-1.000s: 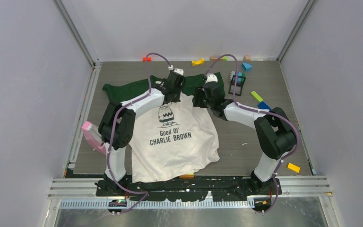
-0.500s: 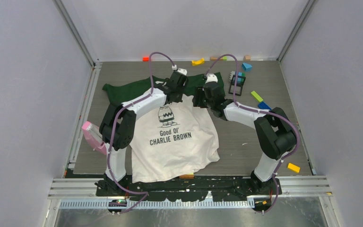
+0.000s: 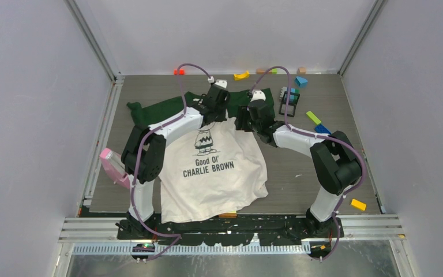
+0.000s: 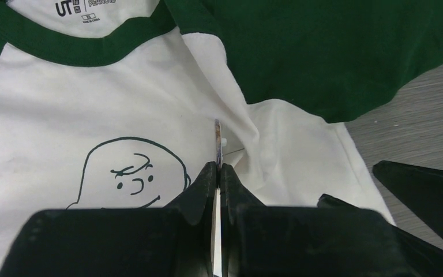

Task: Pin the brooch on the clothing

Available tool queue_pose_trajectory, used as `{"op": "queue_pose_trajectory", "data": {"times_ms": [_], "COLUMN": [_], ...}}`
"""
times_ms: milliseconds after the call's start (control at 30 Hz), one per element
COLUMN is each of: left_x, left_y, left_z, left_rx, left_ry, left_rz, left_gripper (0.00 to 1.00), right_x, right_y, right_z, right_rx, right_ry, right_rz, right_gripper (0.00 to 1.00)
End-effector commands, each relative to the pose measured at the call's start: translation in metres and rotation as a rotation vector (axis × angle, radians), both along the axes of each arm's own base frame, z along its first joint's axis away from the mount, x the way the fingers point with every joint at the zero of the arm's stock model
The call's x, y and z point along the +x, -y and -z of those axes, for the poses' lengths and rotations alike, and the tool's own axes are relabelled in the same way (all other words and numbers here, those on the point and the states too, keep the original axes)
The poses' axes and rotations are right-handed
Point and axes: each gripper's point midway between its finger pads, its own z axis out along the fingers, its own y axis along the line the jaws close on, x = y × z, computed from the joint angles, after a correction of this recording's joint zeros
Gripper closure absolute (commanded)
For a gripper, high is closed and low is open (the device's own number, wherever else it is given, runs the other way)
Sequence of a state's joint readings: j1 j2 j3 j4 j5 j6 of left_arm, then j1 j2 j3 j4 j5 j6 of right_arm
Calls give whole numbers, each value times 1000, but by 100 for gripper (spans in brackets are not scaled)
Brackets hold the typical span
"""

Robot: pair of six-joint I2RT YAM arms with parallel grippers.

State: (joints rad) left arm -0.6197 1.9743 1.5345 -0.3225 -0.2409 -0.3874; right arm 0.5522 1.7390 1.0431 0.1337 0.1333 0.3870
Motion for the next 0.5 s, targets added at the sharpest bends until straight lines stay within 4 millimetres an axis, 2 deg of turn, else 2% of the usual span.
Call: {"op": "queue_pose_trajectory", "data": {"times_ms": [0, 233, 467], "left_x": [12, 13, 13], "left_y": [32, 45, 41], "left_z": [-55, -66, -60], "left_rx": [-218, -335, -353], "left_ry": [106, 106, 92], "left_rz": [23, 50, 50], "left_gripper": [100, 100, 100], "right_x": [6, 4, 7], "right_y": [-1, -3, -1], "right_z": [-15, -8, 0], "right_rx": [26, 86, 158], "right_ry": [52, 40, 28], "right_rz": [4, -24, -38], "right_gripper": [44, 43, 43]}}
